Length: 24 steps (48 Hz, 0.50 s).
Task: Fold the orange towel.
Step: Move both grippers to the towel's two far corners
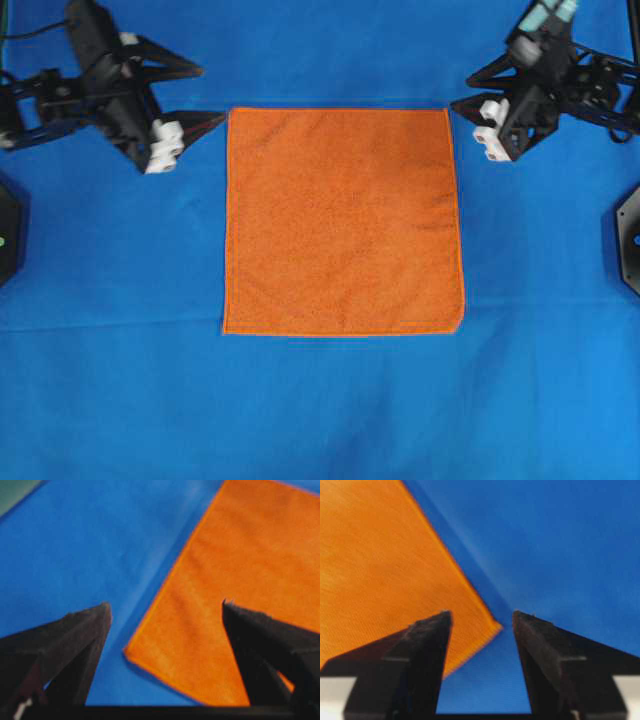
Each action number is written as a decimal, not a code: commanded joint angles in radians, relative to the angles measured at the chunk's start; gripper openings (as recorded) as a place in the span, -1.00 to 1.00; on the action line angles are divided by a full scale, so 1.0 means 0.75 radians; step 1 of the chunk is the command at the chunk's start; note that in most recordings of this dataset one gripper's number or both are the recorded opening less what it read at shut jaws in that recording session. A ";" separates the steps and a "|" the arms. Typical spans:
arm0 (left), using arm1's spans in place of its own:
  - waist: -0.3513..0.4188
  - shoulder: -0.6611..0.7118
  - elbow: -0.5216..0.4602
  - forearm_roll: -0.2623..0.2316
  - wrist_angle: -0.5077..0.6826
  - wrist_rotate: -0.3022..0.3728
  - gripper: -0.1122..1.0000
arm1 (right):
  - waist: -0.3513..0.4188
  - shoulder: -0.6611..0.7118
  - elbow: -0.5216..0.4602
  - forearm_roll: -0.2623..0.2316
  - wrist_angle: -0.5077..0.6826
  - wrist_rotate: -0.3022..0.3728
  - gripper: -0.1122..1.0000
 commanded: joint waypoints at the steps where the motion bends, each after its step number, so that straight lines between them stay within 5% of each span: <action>1: 0.029 0.112 -0.061 0.000 -0.061 0.004 0.82 | -0.006 0.072 -0.027 0.004 -0.057 0.000 0.17; 24: 0.125 0.503 -0.186 0.000 -0.139 0.012 0.80 | -0.029 0.395 -0.059 0.000 -0.256 -0.002 0.17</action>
